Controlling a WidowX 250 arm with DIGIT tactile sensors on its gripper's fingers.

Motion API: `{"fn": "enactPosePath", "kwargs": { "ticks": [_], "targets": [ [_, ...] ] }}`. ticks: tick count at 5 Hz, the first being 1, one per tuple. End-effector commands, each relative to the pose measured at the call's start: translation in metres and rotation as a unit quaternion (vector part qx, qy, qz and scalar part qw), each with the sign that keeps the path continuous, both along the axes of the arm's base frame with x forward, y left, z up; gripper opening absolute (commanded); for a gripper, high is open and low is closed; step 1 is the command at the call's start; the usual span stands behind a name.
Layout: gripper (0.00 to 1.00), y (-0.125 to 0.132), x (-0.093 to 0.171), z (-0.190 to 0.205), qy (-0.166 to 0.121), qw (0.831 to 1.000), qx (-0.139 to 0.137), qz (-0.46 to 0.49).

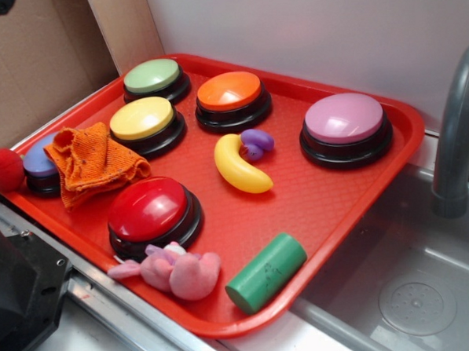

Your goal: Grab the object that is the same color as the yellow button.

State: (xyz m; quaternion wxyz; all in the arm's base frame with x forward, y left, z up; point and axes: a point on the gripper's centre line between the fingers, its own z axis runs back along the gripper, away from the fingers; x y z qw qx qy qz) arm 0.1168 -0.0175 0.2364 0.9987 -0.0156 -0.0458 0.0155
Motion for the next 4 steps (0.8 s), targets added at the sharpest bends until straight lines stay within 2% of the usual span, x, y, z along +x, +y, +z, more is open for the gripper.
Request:
{"fn": "enactPosePath", "kwargs": {
  "ticks": [1,2,3,4],
  "targets": [
    [1.00,0.000,0.000,0.000,0.000,1.000,0.000,0.000],
    [1.00,0.000,0.007,-0.007,-0.014,0.998,-0.023,0.054],
    [1.00,-0.001,0.030,-0.023,-0.013,0.993,-0.008,0.121],
    [1.00,0.003,0.054,-0.044,-0.015,0.980,-0.012,0.199]
  ]
}}
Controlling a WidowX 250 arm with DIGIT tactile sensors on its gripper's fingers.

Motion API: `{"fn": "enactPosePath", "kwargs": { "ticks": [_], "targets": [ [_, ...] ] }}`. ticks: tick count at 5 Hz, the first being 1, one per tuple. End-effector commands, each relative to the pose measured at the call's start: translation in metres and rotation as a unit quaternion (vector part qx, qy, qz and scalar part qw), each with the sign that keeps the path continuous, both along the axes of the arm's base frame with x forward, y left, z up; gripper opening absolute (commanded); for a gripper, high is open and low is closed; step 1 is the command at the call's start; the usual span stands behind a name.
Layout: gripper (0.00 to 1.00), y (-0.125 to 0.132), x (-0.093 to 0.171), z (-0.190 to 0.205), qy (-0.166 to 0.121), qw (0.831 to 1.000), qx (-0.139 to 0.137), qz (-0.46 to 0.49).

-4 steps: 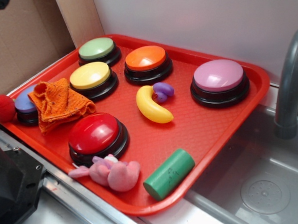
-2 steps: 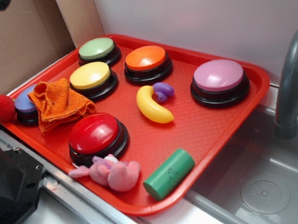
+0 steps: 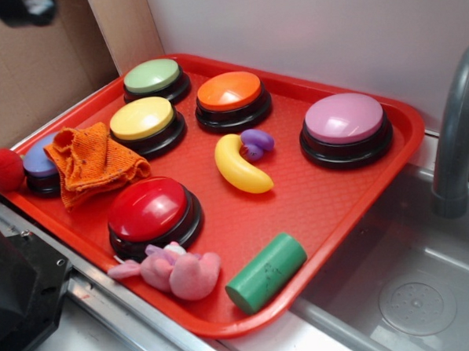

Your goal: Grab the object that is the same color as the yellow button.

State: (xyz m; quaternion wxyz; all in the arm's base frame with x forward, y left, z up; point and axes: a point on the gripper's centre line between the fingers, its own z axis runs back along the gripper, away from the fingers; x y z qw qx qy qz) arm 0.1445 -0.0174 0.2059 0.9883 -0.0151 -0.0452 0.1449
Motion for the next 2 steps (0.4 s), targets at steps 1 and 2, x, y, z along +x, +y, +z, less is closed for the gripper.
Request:
{"fn": "enactPosePath", "kwargs": {
  "ticks": [1,2],
  "targets": [
    [1.00,0.005,0.052,-0.030,-0.049,0.989,0.002,0.138],
    [1.00,0.001,0.075,-0.053,-0.054,0.984,-0.020,0.171]
  ]
}}
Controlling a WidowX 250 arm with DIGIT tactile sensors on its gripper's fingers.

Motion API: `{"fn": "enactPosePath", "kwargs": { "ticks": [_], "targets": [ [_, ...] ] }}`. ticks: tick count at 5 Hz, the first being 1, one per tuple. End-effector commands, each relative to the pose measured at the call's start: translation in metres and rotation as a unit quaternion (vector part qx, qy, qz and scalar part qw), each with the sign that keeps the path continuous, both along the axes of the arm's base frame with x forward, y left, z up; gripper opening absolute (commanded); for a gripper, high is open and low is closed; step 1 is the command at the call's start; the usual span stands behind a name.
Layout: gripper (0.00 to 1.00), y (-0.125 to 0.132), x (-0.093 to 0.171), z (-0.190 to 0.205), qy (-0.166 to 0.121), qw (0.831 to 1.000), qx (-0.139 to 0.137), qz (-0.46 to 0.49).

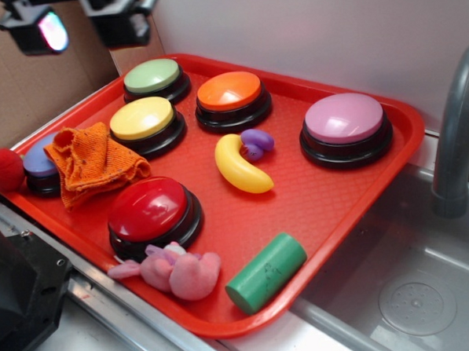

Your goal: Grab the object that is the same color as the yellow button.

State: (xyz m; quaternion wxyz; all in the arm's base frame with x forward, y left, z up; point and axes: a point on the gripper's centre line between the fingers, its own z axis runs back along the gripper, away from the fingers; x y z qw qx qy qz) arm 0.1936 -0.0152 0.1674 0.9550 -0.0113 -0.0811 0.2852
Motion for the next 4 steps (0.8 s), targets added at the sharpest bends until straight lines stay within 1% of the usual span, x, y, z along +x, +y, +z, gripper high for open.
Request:
{"fn": "enactPosePath", "kwargs": {
  "ticks": [1,2,3,4],
  "targets": [
    [1.00,-0.015,0.043,-0.041,-0.022,0.999,-0.014,0.030],
    [1.00,-0.025,0.053,-0.070,-0.008,1.000,-0.017,0.024],
    [1.00,-0.032,0.055,-0.092,0.005,1.000,-0.017,0.022],
    [1.00,-0.030,0.057,-0.114,0.021,0.999,-0.023,0.040]
  ]
}}
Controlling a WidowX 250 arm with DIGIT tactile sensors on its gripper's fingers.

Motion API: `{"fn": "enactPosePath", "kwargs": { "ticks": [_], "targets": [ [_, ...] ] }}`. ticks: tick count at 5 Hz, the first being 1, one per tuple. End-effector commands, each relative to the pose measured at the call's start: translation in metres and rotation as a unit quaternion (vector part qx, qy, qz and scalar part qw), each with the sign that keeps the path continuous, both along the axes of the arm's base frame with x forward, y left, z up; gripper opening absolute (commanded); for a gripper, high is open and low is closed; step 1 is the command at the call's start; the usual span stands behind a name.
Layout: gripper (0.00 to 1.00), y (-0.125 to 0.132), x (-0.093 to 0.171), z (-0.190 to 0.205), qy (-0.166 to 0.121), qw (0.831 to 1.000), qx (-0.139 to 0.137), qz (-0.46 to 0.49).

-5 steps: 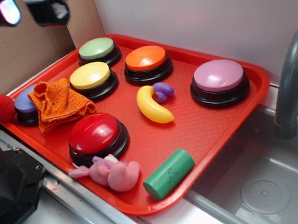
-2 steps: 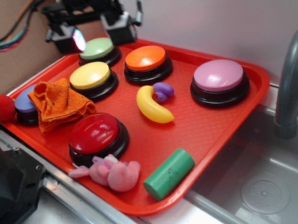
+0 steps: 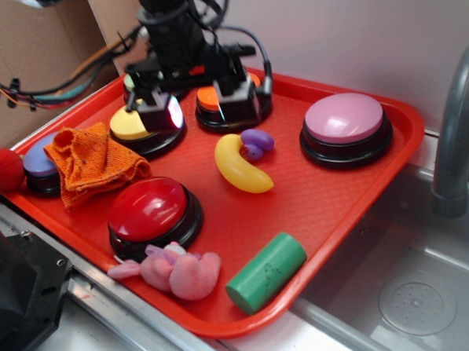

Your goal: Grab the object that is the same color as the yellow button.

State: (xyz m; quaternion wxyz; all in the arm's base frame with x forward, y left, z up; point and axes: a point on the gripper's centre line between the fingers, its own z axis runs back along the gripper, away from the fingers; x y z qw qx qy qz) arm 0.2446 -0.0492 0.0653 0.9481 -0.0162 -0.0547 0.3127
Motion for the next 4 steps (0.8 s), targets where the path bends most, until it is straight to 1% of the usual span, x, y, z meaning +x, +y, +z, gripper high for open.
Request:
{"fn": "enactPosePath", "kwargs": {
  "ticks": [1,2,3,4],
  "targets": [
    [1.00,0.0036,0.0089,-0.0288,0.004,1.000,-0.021,0.012],
    [1.00,0.0035,0.0103,-0.0343,0.006,1.000,-0.023,0.020],
    [0.62,0.0027,0.0092,-0.0385,0.011,1.000,-0.028,0.010],
    [0.00,0.0038,0.0093,-0.0381,0.007,0.999,-0.032,0.016]
  ]
}}
